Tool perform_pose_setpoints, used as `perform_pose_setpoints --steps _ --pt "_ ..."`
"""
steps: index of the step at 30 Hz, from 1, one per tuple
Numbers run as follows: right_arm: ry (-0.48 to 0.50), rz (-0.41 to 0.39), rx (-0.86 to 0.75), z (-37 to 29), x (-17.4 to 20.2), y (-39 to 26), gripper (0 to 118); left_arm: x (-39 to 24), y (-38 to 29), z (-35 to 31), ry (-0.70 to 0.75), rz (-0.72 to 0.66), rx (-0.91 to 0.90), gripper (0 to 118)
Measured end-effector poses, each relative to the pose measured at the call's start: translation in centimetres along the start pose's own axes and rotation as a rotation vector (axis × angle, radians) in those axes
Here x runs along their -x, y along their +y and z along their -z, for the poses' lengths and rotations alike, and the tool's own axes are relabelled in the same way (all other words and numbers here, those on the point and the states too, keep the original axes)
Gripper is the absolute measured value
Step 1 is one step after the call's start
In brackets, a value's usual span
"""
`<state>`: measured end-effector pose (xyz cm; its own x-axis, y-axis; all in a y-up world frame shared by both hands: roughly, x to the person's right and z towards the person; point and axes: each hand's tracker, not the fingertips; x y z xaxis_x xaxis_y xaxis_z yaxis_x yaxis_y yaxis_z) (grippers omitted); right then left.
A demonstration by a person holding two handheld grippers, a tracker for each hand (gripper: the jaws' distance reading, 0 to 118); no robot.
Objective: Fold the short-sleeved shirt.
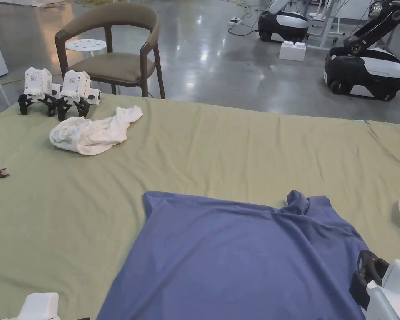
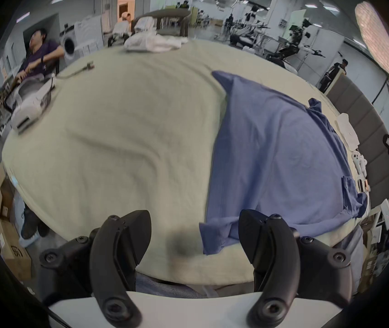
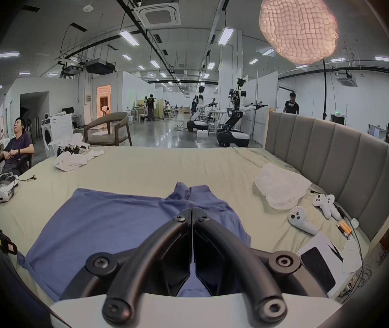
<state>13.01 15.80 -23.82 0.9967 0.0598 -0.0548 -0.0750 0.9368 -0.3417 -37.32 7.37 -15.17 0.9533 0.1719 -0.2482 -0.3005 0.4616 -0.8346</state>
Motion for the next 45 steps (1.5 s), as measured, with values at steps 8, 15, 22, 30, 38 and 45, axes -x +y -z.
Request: perform_pose_setpoints --steps 8,15,22,30,38,45 --pt "-0.003 -0.001 0.070 -0.1 -0.8 -1.8 0 -0.8 -0.7 4.4 0.128 0.080 0.056 70" --pt "-0.032 0.011 0.136 -0.3 -2.8 -3.6 0 -2.7 -0.8 4.1 0.032 0.144 0.077 4" --pt "-0.062 -0.059 0.335 -1.2 -7.2 -5.2 33 -2.8 -1.2 2.4 0.019 0.184 0.079 2" --pt "-0.027 -0.056 0.660 -1.8 -10.7 -10.6 70 -3.0 -1.4 1.1 0.028 0.231 0.063 1" --pt "0.083 0.011 0.713 -0.4 -10.4 -13.5 10 -4.3 -2.5 0.9 0.041 0.256 0.075 1" --pt "0.050 -0.039 0.688 -1.7 -9.7 -9.3 8 -4.4 -1.7 -0.9 0.025 0.250 0.017 1"
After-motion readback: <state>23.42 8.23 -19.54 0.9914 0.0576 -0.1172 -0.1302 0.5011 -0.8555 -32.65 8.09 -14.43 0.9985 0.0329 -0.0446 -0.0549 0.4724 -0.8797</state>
